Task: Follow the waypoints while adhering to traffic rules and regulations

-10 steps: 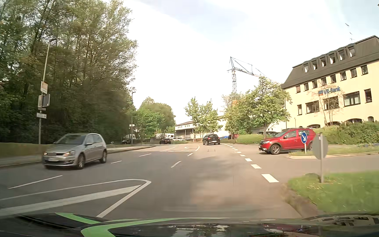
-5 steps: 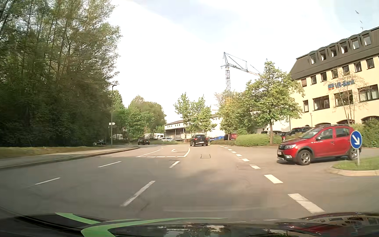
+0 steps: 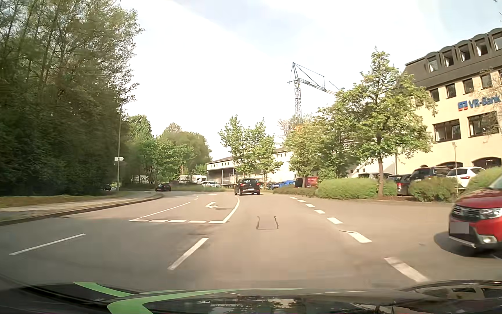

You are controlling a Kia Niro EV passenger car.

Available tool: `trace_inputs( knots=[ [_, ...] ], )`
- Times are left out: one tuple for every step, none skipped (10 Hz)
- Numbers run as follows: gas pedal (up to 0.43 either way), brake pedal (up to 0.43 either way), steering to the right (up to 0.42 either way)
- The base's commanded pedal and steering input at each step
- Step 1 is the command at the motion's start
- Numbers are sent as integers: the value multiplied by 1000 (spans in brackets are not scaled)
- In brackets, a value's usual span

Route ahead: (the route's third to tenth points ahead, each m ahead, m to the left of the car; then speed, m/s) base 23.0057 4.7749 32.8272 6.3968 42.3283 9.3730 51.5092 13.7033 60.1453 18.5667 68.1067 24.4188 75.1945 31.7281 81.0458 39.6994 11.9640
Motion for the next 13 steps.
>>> trace_inputs(
  knots=[
    [138, 0, 9],
    [138, 0, 7],
    [138, 0, 4],
    [138, 0, 3],
    [138, 0, 3],
    [138, 0, 2],
    [138, 0, 1],
    [138, 0, -3],
    [138, 0, -10],
    [138, 0, -12],
    [130, 0, -16],
    [130, 0, -20],
    [130, 0, -26]
  ],
)
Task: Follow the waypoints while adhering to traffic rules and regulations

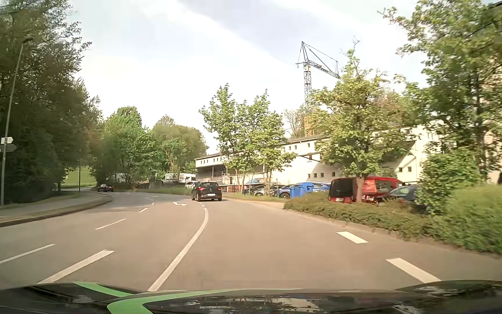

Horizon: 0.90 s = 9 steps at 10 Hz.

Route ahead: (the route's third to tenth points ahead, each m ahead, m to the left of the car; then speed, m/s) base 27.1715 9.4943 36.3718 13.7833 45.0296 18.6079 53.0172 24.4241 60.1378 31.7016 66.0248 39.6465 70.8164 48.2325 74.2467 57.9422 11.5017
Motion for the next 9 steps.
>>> trace_inputs(
  knots=[
    [130, 0, -30],
    [130, 0, -34],
    [130, 0, -37],
    [130, 0, -43],
    [130, 0, -48],
    [130, 0, -50],
    [130, 0, -50],
    [130, 0, -50],
    [130, 0, -50]
  ],
)
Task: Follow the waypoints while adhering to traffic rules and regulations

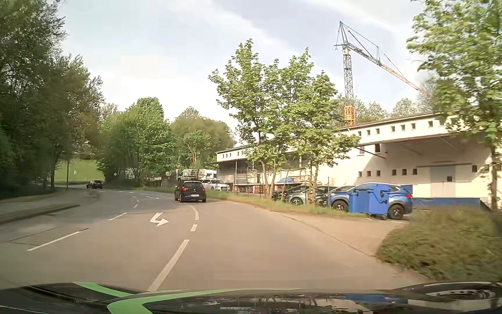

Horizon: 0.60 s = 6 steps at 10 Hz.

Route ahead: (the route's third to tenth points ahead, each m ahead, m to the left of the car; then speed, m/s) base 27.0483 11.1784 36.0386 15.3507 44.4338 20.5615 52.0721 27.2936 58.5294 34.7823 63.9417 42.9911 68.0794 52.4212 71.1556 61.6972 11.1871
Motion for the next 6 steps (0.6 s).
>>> trace_inputs(
  knots=[
    [130, 0, -50],
    [130, 0, -51],
    [130, 0, -52],
    [138, 0, -55],
    [138, 0, -57],
    [157, 0, -57]
  ],
)
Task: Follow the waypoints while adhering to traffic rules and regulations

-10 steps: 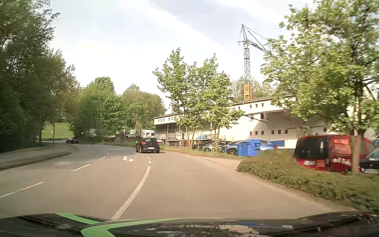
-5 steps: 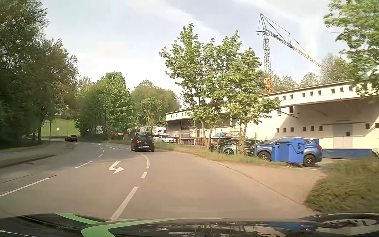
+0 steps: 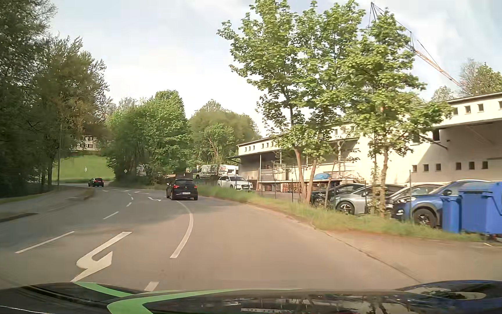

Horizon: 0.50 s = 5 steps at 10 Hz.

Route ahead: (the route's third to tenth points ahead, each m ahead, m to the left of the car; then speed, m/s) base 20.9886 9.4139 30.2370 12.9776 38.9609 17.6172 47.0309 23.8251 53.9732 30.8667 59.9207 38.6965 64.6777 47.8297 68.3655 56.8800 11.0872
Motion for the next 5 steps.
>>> trace_inputs(
  knots=[
    [169, 0, -59],
    [177, 0, -61],
    [177, 0, -62],
    [177, 0, -64],
    [177, 0, -67]
  ],
)
